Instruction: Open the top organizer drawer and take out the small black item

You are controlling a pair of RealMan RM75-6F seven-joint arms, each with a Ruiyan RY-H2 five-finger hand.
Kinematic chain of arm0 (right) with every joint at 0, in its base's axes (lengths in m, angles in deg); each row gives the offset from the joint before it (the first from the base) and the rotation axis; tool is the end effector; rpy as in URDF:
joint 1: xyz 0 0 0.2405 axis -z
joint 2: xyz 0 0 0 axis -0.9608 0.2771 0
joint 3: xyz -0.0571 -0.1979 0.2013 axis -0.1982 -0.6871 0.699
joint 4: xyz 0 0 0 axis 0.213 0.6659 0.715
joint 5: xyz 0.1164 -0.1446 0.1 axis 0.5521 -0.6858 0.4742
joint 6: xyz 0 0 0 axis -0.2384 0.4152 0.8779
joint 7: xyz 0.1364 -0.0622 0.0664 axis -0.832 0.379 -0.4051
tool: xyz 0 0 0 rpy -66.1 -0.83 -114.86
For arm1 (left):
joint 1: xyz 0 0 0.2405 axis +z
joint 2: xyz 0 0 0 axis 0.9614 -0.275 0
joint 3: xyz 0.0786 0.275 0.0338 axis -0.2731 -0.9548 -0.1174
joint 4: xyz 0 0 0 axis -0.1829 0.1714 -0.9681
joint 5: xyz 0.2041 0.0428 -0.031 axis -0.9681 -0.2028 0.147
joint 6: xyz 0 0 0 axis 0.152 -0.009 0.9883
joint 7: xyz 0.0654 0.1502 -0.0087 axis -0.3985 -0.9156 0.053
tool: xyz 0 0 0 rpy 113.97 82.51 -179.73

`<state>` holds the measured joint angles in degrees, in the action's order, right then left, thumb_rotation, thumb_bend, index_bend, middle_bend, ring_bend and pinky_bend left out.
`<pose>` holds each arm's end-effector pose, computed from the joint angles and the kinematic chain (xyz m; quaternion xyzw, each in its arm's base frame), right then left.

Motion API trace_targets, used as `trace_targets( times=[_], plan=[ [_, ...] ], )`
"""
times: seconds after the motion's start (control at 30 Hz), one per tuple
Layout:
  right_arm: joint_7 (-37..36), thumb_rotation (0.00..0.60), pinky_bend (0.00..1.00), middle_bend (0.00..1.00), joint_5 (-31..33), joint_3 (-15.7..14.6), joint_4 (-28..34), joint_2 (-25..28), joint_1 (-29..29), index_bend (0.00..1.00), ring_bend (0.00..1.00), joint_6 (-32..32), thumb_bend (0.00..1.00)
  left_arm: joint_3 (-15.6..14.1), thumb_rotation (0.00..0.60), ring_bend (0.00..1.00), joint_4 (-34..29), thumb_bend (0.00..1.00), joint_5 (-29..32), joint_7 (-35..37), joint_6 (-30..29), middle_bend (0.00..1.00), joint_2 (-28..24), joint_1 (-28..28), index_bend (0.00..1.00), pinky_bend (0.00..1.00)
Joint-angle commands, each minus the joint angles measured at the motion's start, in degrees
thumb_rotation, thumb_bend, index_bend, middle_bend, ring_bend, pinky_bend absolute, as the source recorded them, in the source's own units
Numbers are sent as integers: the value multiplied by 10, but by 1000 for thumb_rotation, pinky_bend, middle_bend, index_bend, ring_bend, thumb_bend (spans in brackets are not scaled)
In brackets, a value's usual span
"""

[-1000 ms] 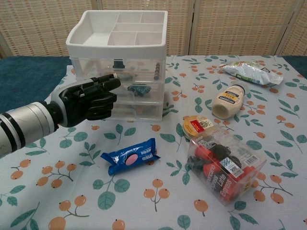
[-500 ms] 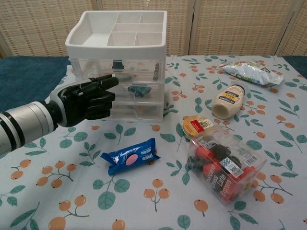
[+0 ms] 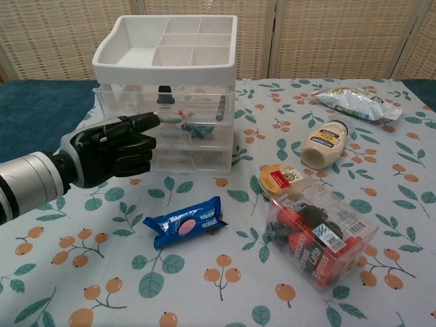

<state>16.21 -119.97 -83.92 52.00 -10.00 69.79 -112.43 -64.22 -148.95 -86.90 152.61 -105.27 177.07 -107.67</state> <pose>-0.3148 -0.2048 0.2232 0.6015 -0.3344 0.4040 0.6026 -0.1639 0.3375 -0.0574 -0.3260 -0.7856 -0.5258 0.0128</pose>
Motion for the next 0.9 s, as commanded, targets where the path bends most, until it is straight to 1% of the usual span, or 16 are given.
trace_targets(
  times=[0.03,0.3,0.4,0.47,0.53,0.63,0.73,0.8,0.9],
  plan=[
    [1,600,238,305,0,0,0,-1,0,226,152,1,430,-8,600,1000,-4,493,-8,6,-7,1000,-5,7,331,1000],
    [2,600,238,305,-2,-1,1,-3,-3,226,152,3,430,-27,600,1000,-24,494,-34,20,-27,1000,-22,19,330,1000],
    [3,600,238,305,-4,-1,1,-3,-3,226,152,3,430,-34,600,1000,-32,493,-47,9,-42,1000,-30,24,327,1000],
    [3,600,239,305,-5,-1,2,-2,-2,226,152,2,430,-36,600,1000,-32,493,-57,-33,-64,1000,-34,28,320,1000],
    [3,600,239,305,-5,0,3,1,-2,226,152,-1,430,-44,600,1000,-31,494,-74,-94,-86,1000,-41,31,314,1000],
    [5,600,238,305,-6,2,5,6,0,226,152,-7,430,-52,600,1000,-36,494,-97,-167,-110,998,-63,34,303,1000],
    [6,600,239,305,-6,5,6,11,1,226,152,-14,430,-50,600,1000,-36,494,-106,-258,-136,991,-79,38,271,1000],
    [6,600,238,305,-5,7,8,15,2,226,152,-17,430,-48,600,1000,-43,494,-111,-308,-152,988,-92,41,223,1000],
    [7,600,238,305,-5,8,8,18,2,226,152,-18,430,-44,600,1000,-50,493,-117,-373,-170,985,-105,42,185,1000]
  ],
)
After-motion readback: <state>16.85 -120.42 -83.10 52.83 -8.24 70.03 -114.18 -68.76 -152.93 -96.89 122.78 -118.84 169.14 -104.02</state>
